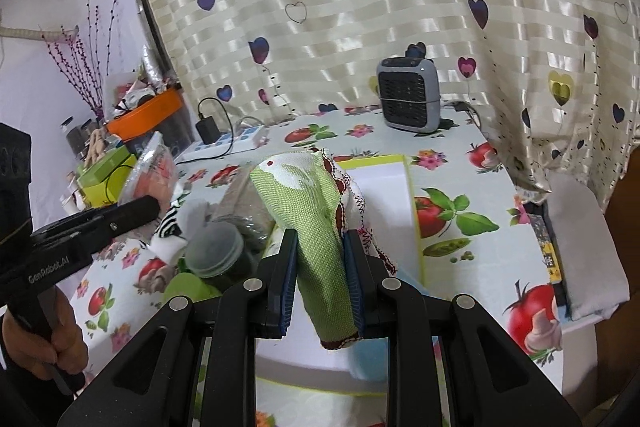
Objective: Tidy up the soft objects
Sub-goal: 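Carry green cloth with right tool while left tool carries plastic bag over the box, then lower green cloth into box and open right tool while left tool releases bag there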
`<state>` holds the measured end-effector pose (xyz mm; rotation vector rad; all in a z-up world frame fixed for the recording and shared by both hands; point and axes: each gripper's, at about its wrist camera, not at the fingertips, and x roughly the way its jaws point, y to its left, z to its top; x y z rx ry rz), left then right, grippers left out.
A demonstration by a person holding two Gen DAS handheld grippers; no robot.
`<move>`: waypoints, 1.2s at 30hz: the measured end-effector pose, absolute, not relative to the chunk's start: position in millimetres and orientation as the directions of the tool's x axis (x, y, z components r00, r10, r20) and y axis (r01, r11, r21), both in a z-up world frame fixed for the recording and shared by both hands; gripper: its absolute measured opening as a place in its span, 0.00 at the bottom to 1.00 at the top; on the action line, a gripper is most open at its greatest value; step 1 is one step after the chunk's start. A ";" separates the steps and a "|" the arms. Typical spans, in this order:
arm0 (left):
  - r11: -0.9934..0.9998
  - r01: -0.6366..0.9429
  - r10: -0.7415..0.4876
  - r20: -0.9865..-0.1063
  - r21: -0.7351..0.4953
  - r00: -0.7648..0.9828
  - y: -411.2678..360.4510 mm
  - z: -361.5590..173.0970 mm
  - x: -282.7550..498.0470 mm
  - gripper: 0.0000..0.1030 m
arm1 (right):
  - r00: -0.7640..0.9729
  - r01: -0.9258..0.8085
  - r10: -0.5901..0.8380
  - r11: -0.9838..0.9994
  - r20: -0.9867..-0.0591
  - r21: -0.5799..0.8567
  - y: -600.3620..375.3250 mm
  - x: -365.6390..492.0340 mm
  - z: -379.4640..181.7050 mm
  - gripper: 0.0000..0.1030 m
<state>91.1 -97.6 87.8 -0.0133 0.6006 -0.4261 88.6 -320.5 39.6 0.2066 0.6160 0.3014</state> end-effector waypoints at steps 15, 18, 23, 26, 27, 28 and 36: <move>0.877 0.451 -0.441 -0.649 -0.166 0.620 -163.0 53.9 143.4 0.18 | 0.716 -0.160 0.292 0.953 -0.634 0.258 -324.0 148.7 2.3 0.26; 0.880 0.445 -0.433 -0.666 -0.167 0.607 -169.4 48.1 152.4 0.18 | 0.702 -0.145 0.275 0.958 -0.657 0.246 -323.4 155.9 -4.2 0.29; 0.880 0.442 -0.430 -0.683 -0.172 0.591 -178.1 43.6 165.3 0.19 | 0.706 -0.149 0.275 0.959 -0.653 0.243 -325.4 153.2 -4.2 0.34; 0.876 0.449 -0.437 -0.683 -0.176 0.585 -182.9 44.0 170.3 0.19 | 0.723 -0.142 0.271 0.958 -0.635 0.248 -329.1 147.1 1.1 0.41; 0.875 0.450 -0.439 -0.685 -0.179 0.581 -184.7 43.2 172.0 0.19 | 0.730 -0.136 0.268 0.958 -0.629 0.251 -331.2 144.6 3.4 0.41; 0.874 0.450 -0.439 -0.689 -0.181 0.577 -186.4 42.4 173.6 0.20 | 0.736 -0.129 0.264 0.959 -0.623 0.254 -333.4 142.0 5.6 0.41; 0.873 0.460 -0.426 -0.712 -0.161 0.558 -197.5 34.3 177.5 0.25 | 0.758 -0.102 0.256 0.955 -0.600 0.279 -346.0 127.3 11.3 0.41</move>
